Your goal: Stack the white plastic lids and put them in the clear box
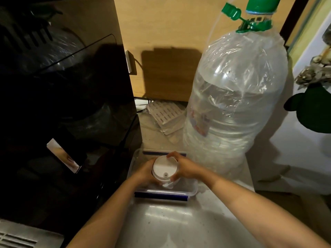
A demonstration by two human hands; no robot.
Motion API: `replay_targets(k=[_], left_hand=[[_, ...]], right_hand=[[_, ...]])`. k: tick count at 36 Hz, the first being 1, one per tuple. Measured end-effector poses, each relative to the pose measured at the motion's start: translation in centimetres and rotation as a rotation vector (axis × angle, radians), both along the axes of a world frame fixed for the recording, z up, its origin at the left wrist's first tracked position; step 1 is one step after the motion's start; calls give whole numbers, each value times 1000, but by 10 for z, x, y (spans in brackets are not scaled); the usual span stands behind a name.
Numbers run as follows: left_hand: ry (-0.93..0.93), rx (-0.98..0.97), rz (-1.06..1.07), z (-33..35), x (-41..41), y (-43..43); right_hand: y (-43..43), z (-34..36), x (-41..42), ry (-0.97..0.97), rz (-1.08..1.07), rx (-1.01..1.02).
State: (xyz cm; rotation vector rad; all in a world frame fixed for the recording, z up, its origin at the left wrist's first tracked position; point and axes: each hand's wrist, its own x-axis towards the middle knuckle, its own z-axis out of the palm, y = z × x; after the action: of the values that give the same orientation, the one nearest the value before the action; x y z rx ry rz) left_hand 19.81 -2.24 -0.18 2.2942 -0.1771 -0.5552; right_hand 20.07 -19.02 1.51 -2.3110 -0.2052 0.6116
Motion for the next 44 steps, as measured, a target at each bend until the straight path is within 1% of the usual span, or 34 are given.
replay_targets(k=[8,12,19,24,29,36,42,44], left_hand=[[-25,137,-16,-10,5,-3],[-14,150,5,-14,5,-1],[-55,218,-25,-15,6,-4],[-18,207,-19,-14,5,-3],[-2,237,-23,-11,5,1],[-29,378,-118,6,8,3],[-60,430,-128,28,8,-2],[-103,400,-121,40,8,-4]], right_hand=[[9,-3,5,41,52,-177],[12,-3,8,47,59,-218],[14,-2,8,28,84,-262],[15,2,8,21,108,-295],[16,4,5,0,118,-319],[15,8,3,-41,117,-371],[7,27,-2,-98,78,-353],[2,39,-7,-114,56,-307]])
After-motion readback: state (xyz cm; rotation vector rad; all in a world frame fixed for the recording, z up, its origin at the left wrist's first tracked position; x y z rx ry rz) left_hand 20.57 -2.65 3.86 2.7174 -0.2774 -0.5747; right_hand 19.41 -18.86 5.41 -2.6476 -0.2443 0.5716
